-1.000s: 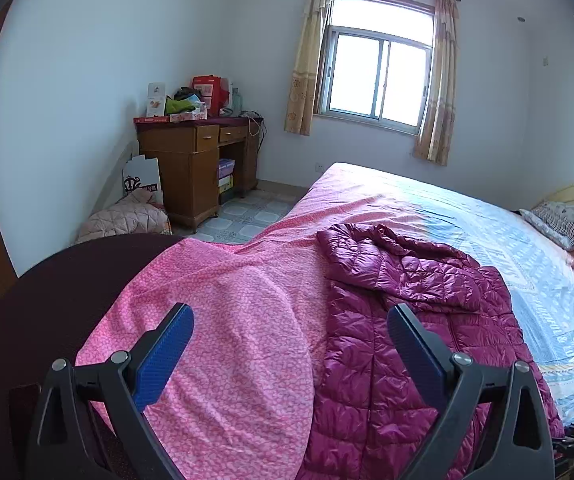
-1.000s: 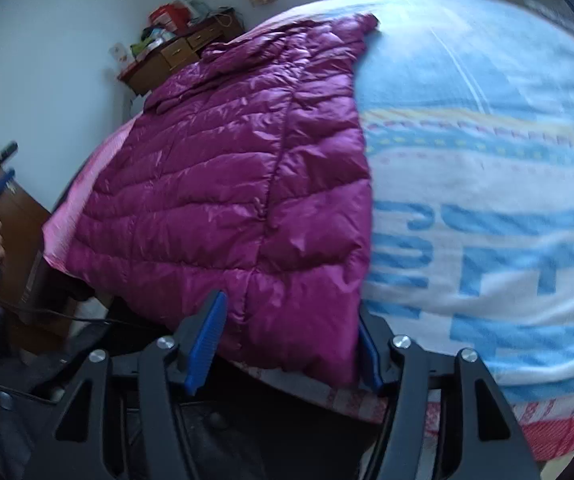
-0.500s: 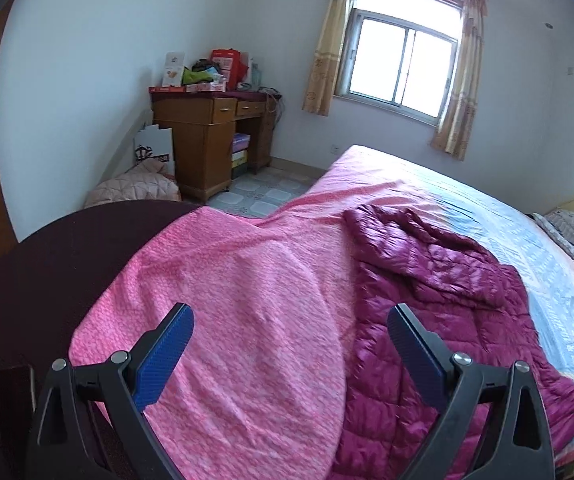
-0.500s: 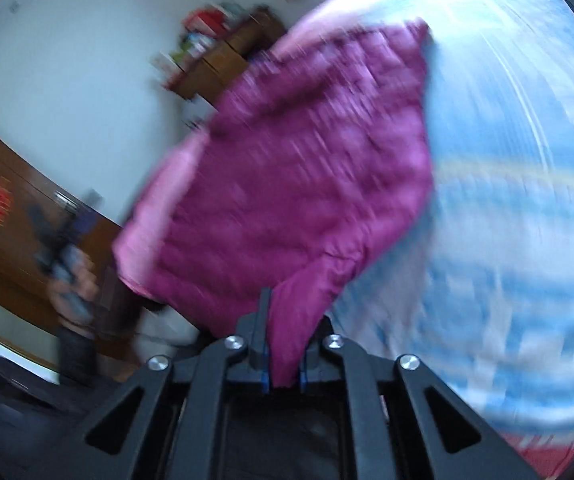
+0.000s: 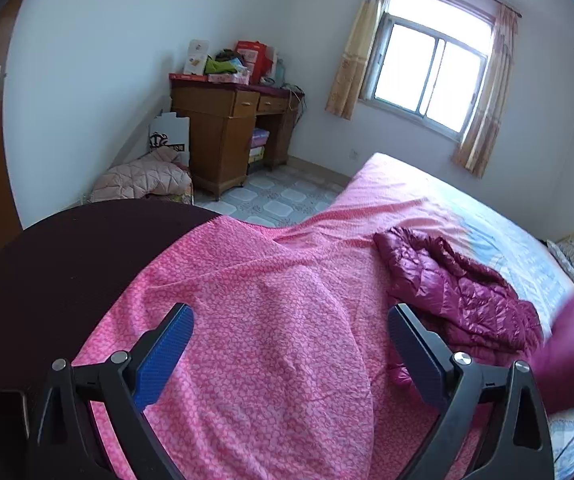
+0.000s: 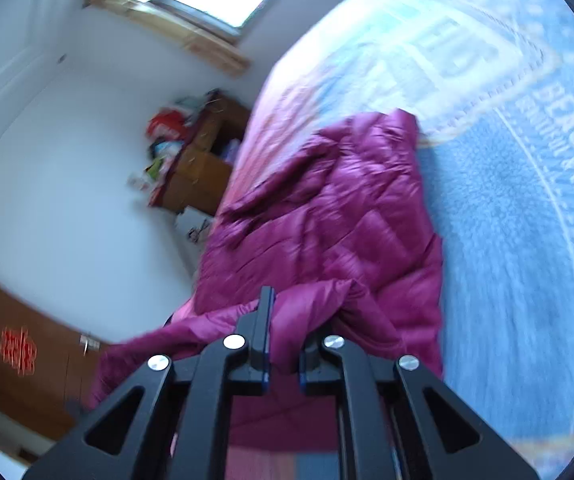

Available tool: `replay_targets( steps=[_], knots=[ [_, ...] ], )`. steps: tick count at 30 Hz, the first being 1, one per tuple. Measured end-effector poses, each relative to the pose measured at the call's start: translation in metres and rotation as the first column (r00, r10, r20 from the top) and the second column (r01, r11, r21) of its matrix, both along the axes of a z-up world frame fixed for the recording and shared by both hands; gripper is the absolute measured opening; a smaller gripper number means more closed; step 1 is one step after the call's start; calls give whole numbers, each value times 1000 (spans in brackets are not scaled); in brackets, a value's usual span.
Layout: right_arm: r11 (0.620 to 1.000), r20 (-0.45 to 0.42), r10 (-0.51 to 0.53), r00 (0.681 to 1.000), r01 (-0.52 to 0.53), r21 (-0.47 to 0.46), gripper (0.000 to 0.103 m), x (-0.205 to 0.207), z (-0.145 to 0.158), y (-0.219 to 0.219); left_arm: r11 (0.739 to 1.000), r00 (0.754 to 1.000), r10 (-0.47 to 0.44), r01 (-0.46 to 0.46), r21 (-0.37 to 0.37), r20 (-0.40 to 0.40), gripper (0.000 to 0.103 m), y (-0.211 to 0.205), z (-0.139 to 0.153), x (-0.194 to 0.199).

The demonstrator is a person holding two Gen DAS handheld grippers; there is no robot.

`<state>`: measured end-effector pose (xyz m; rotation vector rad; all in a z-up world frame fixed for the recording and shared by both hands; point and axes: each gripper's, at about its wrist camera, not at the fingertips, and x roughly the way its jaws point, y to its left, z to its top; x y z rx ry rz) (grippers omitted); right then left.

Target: Fold large clothes

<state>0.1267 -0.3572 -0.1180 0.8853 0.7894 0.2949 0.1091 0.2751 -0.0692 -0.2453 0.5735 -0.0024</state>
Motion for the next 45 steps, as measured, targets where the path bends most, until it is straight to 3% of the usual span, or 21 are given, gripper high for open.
replay_targets(
  steps=[4,8,14,15,16,18,19,22,26,30,31,32,33,34,35,37,39,41,45],
  knots=[
    [998,-62,-66,996,66,-7,12,28,-25,-9,994,995,-95,94,-49,-10,98,-17,-7,15],
    [995,-80,-94,992,92,-34,13,40,-39,-12,971,977,-210,207,-118,-19,98,-47,-9,45],
    [996,31,-61,998,63,-56,29,26,-17,-22,958,953,-286,282,-57,-98,98,-97,-20,100],
    [997,64,-53,997,57,-61,46,20,-10,-23,956,950,-292,288,-53,-113,98,-103,-23,108],
    [993,107,-54,993,64,-94,74,9,1,-26,954,946,-299,295,-54,-121,98,-106,-25,113],
    [970,175,-87,981,123,-207,100,-7,17,-27,951,940,-310,303,-66,-145,98,-111,-33,123],
    [953,210,-87,974,143,-268,100,-14,24,-26,950,937,-310,301,-77,-160,98,-113,-38,127],
    [908,212,-24,977,110,-404,98,-14,27,-15,949,926,-314,299,-102,-210,98,-120,-53,141],
    [848,119,32,992,36,-528,89,17,6,8,944,909,-329,312,-106,-255,98,-133,-65,150],
    [810,33,29,999,-4,-586,84,41,-23,13,938,892,-347,326,-120,-290,98,-144,-73,157],
    [812,12,35,999,-21,-584,68,43,-30,15,939,894,-344,325,-114,-287,98,-146,-74,157],
    [804,-10,32,999,-32,-593,61,45,-35,17,940,899,-341,325,-101,-275,97,-148,-73,155],
    [785,-6,15,1000,-15,-619,42,41,-35,18,941,906,-338,329,-76,-255,94,-150,-71,151],
    [772,12,4,1000,4,-636,25,36,-33,18,941,912,-337,335,-49,-234,79,-154,-69,145],
    [772,32,-1,999,21,-635,19,30,-30,16,938,912,-344,345,-36,-222,57,-156,-67,141],
    [783,70,-25,997,63,-619,12,16,-22,12,934,914,-353,358,-12,-201,38,-163,-62,131],
    [768,111,-38,993,100,-633,12,-1,-11,15,934,923,-349,356,14,-165,31,-166,-56,119],
    [735,153,-45,987,136,-665,12,-16,0,24,936,929,-345,351,23,-137,17,-167,-51,108],
    [715,222,-50,974,190,-673,11,-36,18,38,933,931,-356,358,16,-86,15,-165,-36,85]
  ],
)
